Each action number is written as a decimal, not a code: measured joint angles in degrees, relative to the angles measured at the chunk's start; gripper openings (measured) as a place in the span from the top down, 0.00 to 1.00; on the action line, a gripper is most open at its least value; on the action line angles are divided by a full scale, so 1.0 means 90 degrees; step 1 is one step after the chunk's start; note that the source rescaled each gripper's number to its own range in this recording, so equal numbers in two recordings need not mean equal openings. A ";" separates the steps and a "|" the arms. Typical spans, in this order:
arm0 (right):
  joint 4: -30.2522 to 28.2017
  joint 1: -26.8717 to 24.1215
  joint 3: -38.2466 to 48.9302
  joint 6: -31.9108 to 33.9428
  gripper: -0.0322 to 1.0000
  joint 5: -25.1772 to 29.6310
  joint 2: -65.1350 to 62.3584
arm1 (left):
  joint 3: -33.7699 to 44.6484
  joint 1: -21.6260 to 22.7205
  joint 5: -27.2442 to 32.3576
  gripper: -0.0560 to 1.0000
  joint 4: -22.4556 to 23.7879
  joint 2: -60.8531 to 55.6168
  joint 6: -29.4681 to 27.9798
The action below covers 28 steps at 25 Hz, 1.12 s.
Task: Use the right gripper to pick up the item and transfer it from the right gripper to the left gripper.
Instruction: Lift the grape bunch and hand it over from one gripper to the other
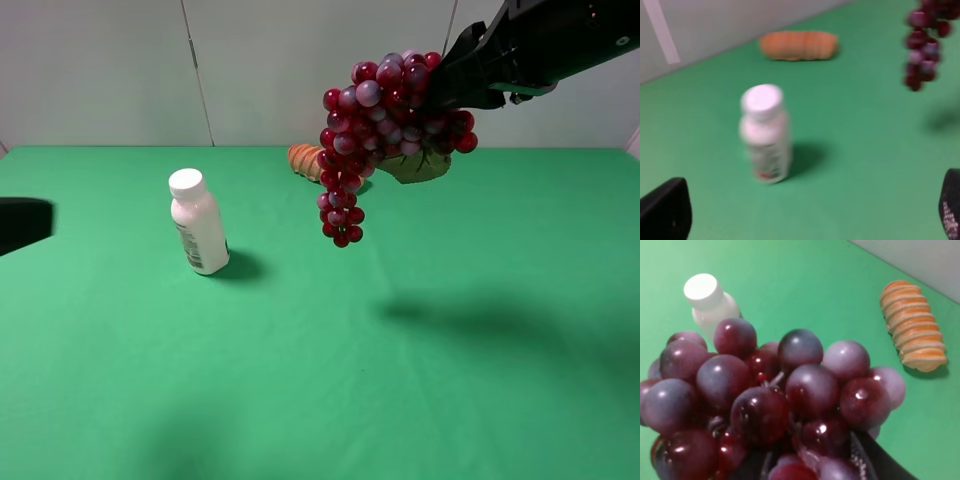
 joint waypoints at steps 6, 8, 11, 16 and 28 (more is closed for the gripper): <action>0.0000 0.0000 0.0000 0.0000 0.97 0.0018 0.0000 | -0.0432 0.0000 0.0354 0.00 -0.2522 0.1944 0.3457; 0.0000 0.0000 0.0000 0.0000 0.97 0.0026 0.0000 | -0.0607 0.0000 0.0747 0.00 -0.3120 0.2510 0.4400; 0.0000 0.0000 0.0000 0.0000 0.97 0.0038 0.0000 | -0.0840 0.0000 0.1247 0.00 -0.3708 0.3186 0.5582; 0.0000 0.0000 0.0000 -0.0006 0.97 0.0061 0.0000 | -0.0906 -0.0101 0.1757 0.01 -0.4527 0.4055 0.6881; 0.0000 0.0000 0.0000 -0.0027 0.97 0.0163 0.0000 | -0.0912 -0.1593 0.0889 0.04 -0.5688 0.5090 0.8498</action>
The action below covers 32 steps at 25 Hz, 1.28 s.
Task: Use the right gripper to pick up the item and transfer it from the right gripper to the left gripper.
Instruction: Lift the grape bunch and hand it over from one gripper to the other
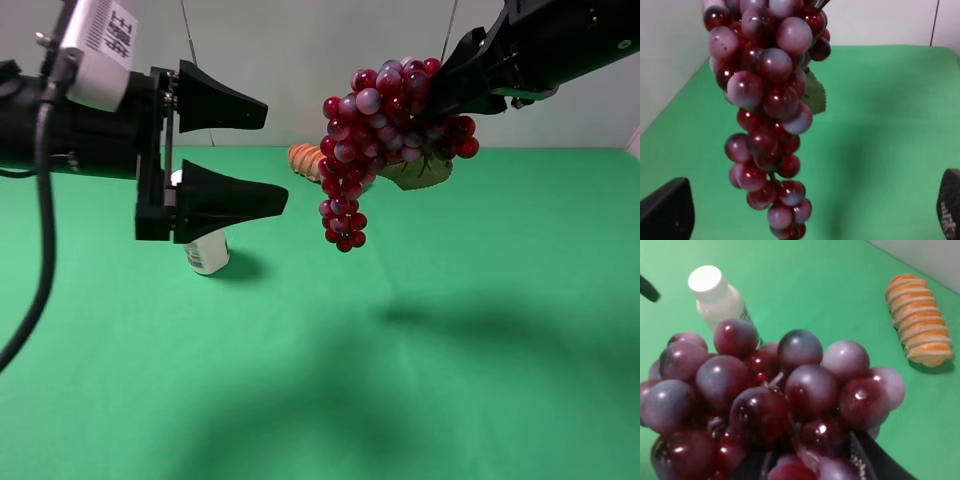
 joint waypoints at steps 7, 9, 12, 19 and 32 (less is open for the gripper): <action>0.0000 0.0000 0.0000 0.0000 0.97 0.0044 0.0000 | -0.0248 -0.0470 -0.0070 0.04 -0.0543 0.0530 0.0875; 0.0000 0.0000 0.0000 -0.0002 0.97 0.0050 0.0000 | -0.0421 -0.0591 -0.0082 0.04 -0.0543 0.0756 0.0900; 0.0000 0.0000 0.0000 -0.0008 0.97 0.0050 0.0000 | -0.0748 -0.0733 -0.0094 0.04 -0.0545 0.1046 0.0906; 0.0000 0.0000 0.0000 -0.0018 0.97 0.0050 0.0000 | -0.1262 -0.0773 -0.0077 0.04 -0.0574 0.1581 0.0850; -0.0057 0.0000 0.0000 -0.0024 0.97 0.0071 0.0000 | -0.2027 -0.1158 -0.0206 0.04 -0.0584 0.2352 0.0837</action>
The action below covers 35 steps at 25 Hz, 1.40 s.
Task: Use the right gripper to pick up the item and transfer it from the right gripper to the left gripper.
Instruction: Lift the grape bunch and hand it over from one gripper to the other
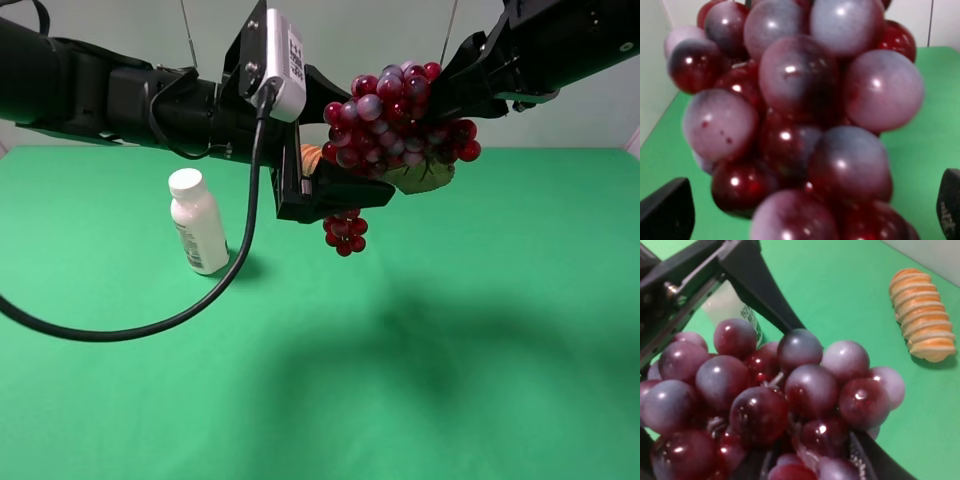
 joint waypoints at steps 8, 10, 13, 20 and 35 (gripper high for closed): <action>-0.0008 0.0000 0.0000 0.0000 0.97 0.0000 0.0000 | -0.0255 -0.0212 -0.0181 0.08 0.0000 0.0410 0.0000; -0.0012 0.0000 0.0000 0.0000 0.97 0.0006 0.0000 | -0.0261 -0.0212 -0.0302 0.13 -0.0005 0.0418 -0.0006; -0.0012 0.0000 0.0000 0.0000 0.97 0.0006 0.0000 | -0.0261 -0.0212 -0.0321 0.32 -0.0007 0.0418 -0.0006; -0.0035 0.0000 0.0000 0.0000 0.97 0.0000 0.0000 | -0.0261 -0.0212 -0.0307 0.95 0.0012 0.0418 0.0006; -0.0152 0.0000 0.0000 0.0000 0.84 0.0012 0.0000 | -0.0261 -0.0212 -0.0302 0.95 0.0017 0.0418 0.0012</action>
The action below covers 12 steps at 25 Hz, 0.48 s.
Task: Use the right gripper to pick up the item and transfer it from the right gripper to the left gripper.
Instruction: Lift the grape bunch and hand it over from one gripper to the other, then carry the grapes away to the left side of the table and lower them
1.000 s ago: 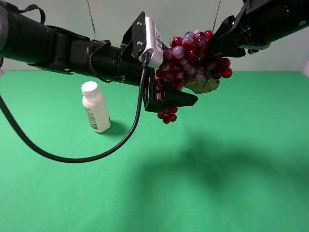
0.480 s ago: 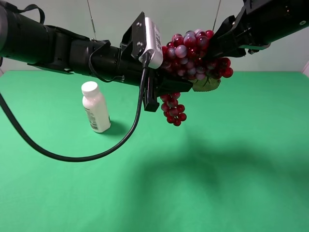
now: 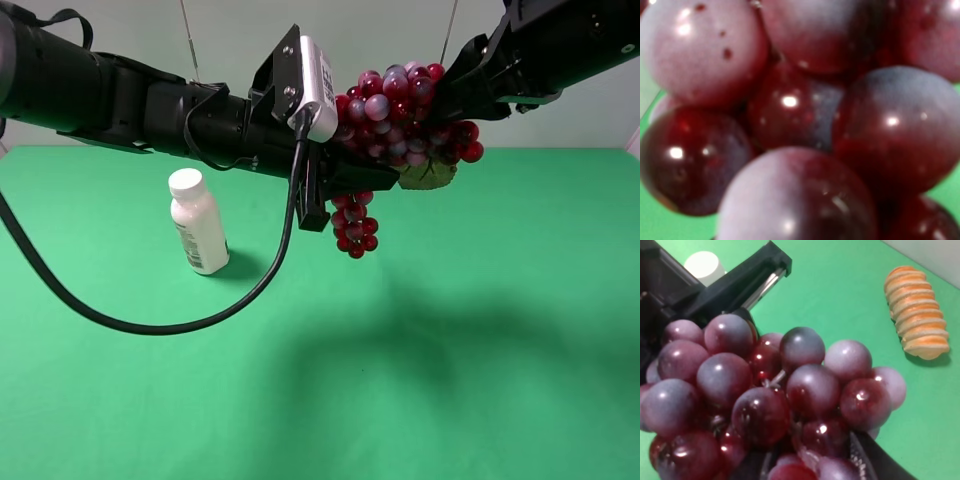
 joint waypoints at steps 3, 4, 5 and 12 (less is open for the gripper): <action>-0.0036 0.0000 0.0000 0.0000 0.38 -0.0001 0.0000 | 0.0000 0.0000 -0.0018 0.95 0.0013 0.0000 0.0000; -0.0072 0.0000 0.0000 0.0000 0.27 -0.0001 0.0000 | 0.0000 0.0000 -0.0018 0.95 0.0015 0.0000 0.0000; -0.0111 0.0000 0.0000 0.0000 0.18 -0.0001 0.0000 | 0.0000 0.0000 -0.0018 0.95 0.0015 0.0000 0.0000; -0.0655 0.0000 0.0000 0.0108 0.01 -0.0001 -0.0052 | 0.0000 0.0000 -0.0038 0.95 0.0020 0.0000 0.0000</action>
